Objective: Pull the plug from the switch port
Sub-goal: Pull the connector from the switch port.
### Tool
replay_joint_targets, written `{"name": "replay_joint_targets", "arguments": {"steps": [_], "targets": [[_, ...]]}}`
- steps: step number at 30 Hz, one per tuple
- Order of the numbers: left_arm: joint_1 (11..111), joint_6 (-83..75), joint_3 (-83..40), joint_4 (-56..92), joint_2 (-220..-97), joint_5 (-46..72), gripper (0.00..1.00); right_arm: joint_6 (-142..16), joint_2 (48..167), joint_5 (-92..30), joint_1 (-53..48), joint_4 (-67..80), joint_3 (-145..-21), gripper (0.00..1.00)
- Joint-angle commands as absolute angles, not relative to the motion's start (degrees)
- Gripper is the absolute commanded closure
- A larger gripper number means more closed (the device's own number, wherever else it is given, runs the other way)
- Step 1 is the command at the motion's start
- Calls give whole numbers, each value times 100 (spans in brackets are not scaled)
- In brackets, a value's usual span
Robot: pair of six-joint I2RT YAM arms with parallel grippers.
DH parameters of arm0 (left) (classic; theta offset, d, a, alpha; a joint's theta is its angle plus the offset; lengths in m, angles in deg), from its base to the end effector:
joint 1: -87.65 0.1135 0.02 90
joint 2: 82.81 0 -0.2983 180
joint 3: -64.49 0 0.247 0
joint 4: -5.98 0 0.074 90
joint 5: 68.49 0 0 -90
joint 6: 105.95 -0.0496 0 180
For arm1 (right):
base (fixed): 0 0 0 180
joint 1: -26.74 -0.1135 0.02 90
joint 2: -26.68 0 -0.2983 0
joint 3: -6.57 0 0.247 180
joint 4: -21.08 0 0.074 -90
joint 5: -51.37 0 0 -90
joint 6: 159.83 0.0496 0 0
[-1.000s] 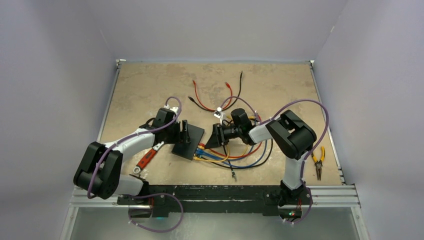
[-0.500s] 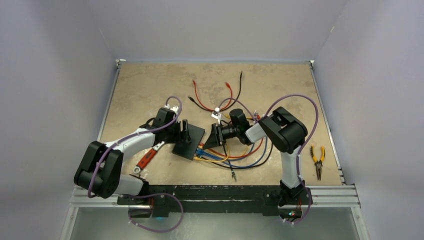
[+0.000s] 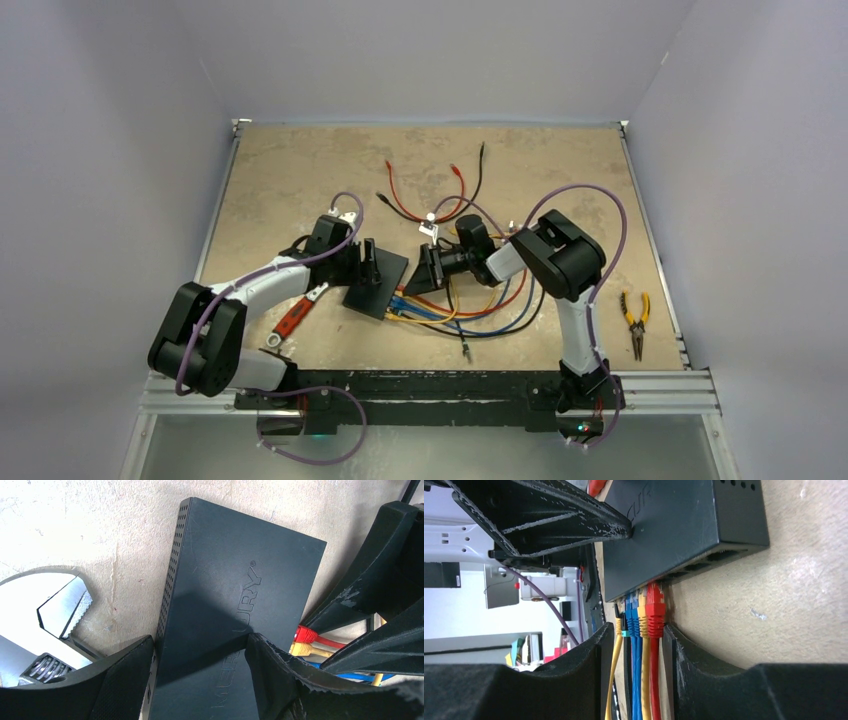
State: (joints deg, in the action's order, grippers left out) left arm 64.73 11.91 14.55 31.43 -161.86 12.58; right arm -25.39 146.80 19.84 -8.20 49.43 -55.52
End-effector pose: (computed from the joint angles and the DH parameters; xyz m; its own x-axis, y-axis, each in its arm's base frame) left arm 0.2277 -0.1046 0.1860 -0.8820 -0.1283 -0.4535 0.0628 0.9217 -0.3828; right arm 0.2933 0.2565 0.1125 -0.9245 -0.1993 -0.3248 -0.3631 0.2018 0.9096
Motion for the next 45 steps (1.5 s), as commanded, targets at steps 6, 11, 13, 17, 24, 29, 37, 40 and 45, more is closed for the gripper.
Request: {"name": "replay_joint_targets", "arguments": {"steps": [6, 11, 13, 17, 24, 29, 37, 40, 45], "targets": [[6418, 1231, 1520, 3293, -16379, 982, 33, -2807, 15094, 1410, -920, 4985, -5878, 54], [6418, 1226, 1525, 3283, -16380, 973, 33, -2770, 15221, 1410, -940, 4990, -6014, 55], [6418, 1232, 1531, 3263, -16385, 963, 33, -2756, 15269, 1425, -966, 4974, -6058, 55], [6418, 1235, 1521, 3245, -16382, 956, 33, -2777, 15335, 1428, -1040, 4908, -6134, 56], [6418, 1238, 1499, 3251, -16384, 968, 33, -2816, 15373, 1426, -1088, 4835, -6129, 62], [6418, 1235, 1483, 3286, -16385, 1038, 33, -2897, 15330, 1428, -1096, 4798, -6022, 69], [6418, 1235, 1450, 3316, -16385, 1072, 33, -2940, 15295, 1411, -1096, 4826, -5875, 92], [6418, 1214, 1410, 3364, -16376, 1086, 33, -2949, 15274, 1419, -1096, 4810, -5875, 100], [6411, 1084, 1346, 3495, -16299, 1085, 28, -3040, 15222, 1417, -1091, 4646, -5887, 100]]}}
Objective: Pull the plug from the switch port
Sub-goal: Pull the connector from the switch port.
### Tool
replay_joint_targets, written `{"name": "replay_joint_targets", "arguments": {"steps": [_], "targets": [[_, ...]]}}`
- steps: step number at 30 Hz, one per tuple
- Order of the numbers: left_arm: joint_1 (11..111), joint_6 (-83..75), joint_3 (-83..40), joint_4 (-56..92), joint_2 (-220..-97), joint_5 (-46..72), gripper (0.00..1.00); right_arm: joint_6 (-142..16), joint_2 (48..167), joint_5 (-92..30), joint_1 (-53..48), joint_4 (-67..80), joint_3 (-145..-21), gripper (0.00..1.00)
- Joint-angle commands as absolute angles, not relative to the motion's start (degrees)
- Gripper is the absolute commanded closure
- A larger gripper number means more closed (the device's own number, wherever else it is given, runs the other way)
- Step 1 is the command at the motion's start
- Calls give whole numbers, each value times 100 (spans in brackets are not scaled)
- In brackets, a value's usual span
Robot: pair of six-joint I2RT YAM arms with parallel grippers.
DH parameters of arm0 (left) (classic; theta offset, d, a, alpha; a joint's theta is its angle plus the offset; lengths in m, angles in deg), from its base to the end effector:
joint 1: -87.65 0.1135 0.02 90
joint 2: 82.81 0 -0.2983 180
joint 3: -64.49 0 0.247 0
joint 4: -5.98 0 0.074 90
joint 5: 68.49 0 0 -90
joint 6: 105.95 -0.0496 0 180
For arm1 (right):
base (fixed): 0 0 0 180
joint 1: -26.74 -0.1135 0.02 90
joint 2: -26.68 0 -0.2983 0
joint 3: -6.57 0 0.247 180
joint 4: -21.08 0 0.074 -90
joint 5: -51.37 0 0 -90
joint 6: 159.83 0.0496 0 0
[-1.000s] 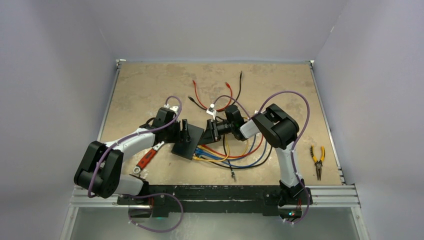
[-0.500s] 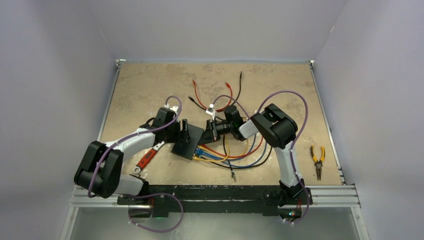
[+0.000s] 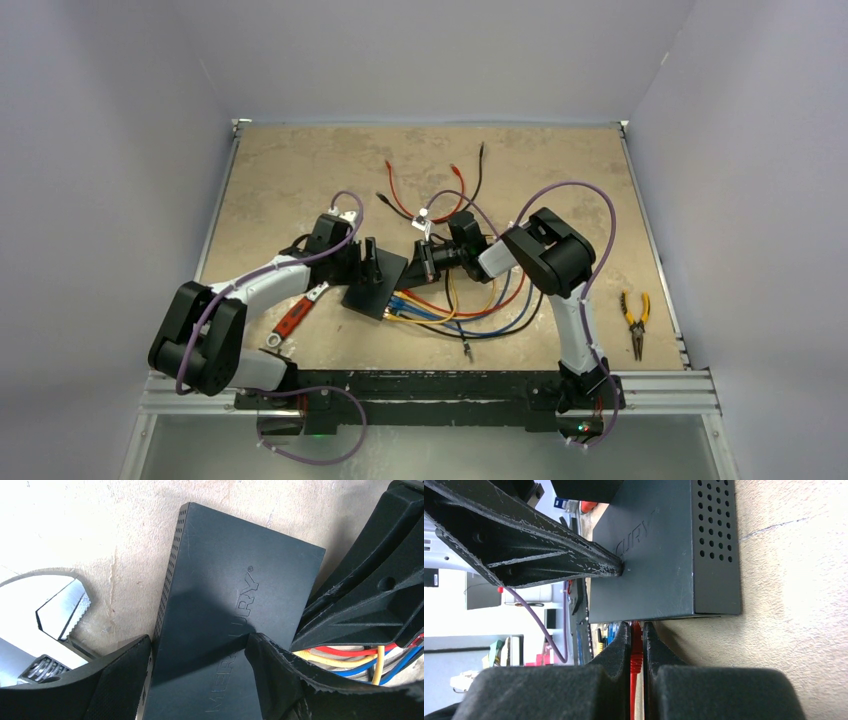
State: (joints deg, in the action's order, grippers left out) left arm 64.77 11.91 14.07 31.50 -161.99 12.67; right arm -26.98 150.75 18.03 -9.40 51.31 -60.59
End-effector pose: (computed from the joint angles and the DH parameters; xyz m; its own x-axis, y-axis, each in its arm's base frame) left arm 0.2295 -0.1051 0.1878 -0.8795 -0.1301 -0.4578 0.0632 0.9215 -0.3831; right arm 0.3086 0.2767 0.1082 -0.8963 -0.1917 -0.4000 -0.4330 0.1827 0.8827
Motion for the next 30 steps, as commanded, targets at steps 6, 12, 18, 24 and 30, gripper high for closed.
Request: {"name": "replay_joint_targets", "arguments": {"steps": [6, 12, 18, 24, 30], "targets": [[5978, 950, 1193, 3821, -16025, 1448, 19, -3067, 15246, 1410, -1090, 4621, -5912, 100], [5245, 853, 912, 4234, -16232, 2132, 14, -3080, 15278, 1410, -1093, 4601, -5955, 100], [5037, 729, 765, 4406, -16224, 2521, 11, -3100, 15282, 1410, -1092, 4578, -5950, 100], [4882, 576, 649, 4433, -16134, 2524, 8, -3107, 15322, 1402, -1092, 4591, -5943, 100], [4854, 465, 708, 4288, -15969, 2307, 1, -3116, 15351, 1400, -1092, 4596, -5949, 100]]}}
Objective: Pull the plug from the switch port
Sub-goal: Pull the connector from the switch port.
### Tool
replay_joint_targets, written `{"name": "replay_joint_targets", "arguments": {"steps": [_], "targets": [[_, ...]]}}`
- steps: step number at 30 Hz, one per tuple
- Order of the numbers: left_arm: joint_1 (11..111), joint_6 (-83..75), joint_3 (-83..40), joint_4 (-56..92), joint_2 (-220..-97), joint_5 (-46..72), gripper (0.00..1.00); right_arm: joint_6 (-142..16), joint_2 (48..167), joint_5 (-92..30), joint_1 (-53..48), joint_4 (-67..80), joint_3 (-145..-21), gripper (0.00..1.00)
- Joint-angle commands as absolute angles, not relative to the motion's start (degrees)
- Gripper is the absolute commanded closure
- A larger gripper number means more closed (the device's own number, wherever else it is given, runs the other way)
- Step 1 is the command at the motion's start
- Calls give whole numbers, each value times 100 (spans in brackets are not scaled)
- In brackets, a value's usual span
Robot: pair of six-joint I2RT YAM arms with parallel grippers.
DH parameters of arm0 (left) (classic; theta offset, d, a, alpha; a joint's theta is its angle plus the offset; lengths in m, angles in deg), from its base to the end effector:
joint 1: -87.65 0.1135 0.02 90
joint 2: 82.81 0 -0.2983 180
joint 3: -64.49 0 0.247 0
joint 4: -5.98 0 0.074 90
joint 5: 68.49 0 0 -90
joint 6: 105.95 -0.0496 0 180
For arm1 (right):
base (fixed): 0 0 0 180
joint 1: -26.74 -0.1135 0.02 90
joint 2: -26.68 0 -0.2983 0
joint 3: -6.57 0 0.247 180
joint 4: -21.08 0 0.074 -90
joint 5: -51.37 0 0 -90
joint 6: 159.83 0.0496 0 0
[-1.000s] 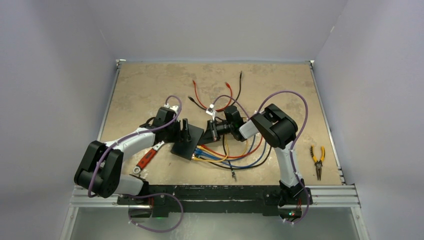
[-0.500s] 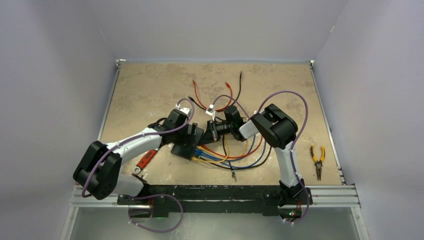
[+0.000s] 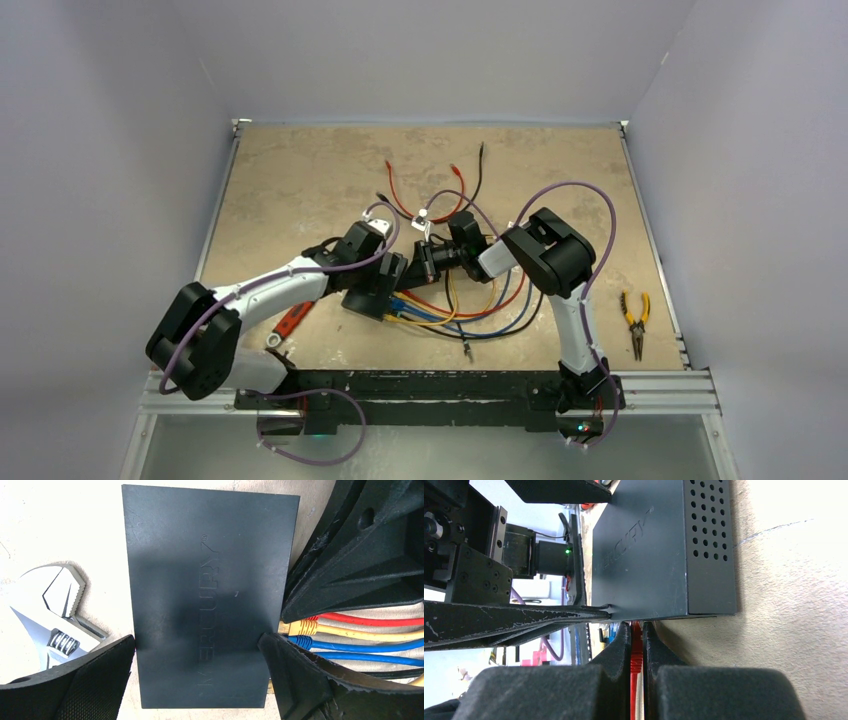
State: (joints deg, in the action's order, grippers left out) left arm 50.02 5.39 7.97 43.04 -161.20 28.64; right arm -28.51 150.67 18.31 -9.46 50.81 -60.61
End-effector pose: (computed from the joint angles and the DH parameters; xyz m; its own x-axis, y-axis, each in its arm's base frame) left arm 0.2040 -0.1495 0.2081 -0.8338 0.1869 -0.5194 0.2702 0.9587 -0.0888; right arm 0.3079 0.2768 0.1081 -0.8862 -0.2023 -0.4168 -0.4517 0.1771 0.8744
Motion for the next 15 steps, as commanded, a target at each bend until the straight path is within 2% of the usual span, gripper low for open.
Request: {"name": "replay_joint_targets", "arguments": {"steps": [1, 8, 15], "targets": [[4842, 464, 710, 4269, -15964, 2275, 1, -3116, 15359, 1397, -1094, 4600, -5944, 100], [4709, 409, 620, 4310, -16028, 2406, 1, -3117, 15395, 1392, -1088, 4596, -5958, 100], [4422, 425, 376, 4547, -15875, 3240, 1, -3126, 15416, 1387, -1088, 4588, -5956, 100]]}}
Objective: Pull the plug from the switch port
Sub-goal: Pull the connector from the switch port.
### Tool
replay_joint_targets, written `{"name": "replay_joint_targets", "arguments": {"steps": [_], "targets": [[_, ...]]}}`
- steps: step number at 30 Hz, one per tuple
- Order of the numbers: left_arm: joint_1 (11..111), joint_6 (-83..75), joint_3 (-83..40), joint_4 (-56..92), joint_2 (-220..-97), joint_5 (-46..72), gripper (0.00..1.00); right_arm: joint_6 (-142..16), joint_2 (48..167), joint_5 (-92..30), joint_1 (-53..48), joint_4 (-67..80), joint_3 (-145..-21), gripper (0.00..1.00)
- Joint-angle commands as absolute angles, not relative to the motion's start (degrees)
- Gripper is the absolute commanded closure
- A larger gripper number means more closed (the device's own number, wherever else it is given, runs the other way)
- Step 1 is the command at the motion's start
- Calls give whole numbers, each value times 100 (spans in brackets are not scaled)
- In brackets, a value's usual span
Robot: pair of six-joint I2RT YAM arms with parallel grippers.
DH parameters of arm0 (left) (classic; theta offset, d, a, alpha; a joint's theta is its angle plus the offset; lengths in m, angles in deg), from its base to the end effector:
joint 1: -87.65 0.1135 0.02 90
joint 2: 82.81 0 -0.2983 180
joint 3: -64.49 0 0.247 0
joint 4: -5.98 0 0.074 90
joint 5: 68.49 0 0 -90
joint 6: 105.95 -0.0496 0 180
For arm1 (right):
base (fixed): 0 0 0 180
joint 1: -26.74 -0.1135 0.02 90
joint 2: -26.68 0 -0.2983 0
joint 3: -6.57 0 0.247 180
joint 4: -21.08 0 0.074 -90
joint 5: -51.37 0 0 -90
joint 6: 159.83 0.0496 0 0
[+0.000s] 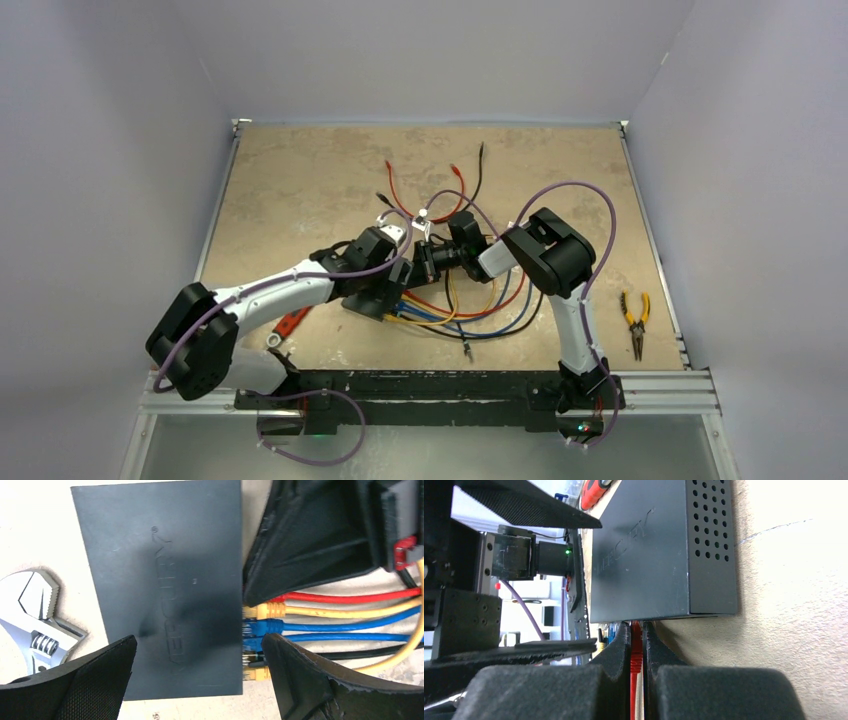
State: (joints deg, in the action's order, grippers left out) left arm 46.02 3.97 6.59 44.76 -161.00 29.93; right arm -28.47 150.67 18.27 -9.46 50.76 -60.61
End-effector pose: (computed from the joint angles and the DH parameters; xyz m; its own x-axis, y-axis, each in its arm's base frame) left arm 0.1946 -0.1632 0.2143 -0.8075 0.2668 -0.5260 0.3465 0.9363 -0.0570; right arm 0.3079 0.2768 0.1080 -0.8869 -0.2019 -0.4156 -0.4505 0.1782 0.8748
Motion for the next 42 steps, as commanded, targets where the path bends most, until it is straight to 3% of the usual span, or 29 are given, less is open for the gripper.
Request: {"name": "replay_joint_targets", "arguments": {"steps": [1, 11, 21, 32, 42], "targets": [[4383, 434, 342, 4561, -15849, 3336, 1, -3133, 15413, 1385, -1089, 4587, -5952, 100], [4212, 566, 388, 4641, -16161, 3797, 10, -3142, 15431, 1392, -1093, 4568, -5975, 100], [3986, 606, 409, 4597, -16457, 4051, 13, -3166, 15410, 1392, -1088, 4551, -5945, 100], [3940, 719, 373, 4630, -16505, 4317, 27, -3351, 15317, 1384, -1088, 4301, -5920, 100], [3944, 837, 461, 4622, -16374, 4427, 49, -3462, 15312, 1384, -1088, 4205, -5873, 100]]}}
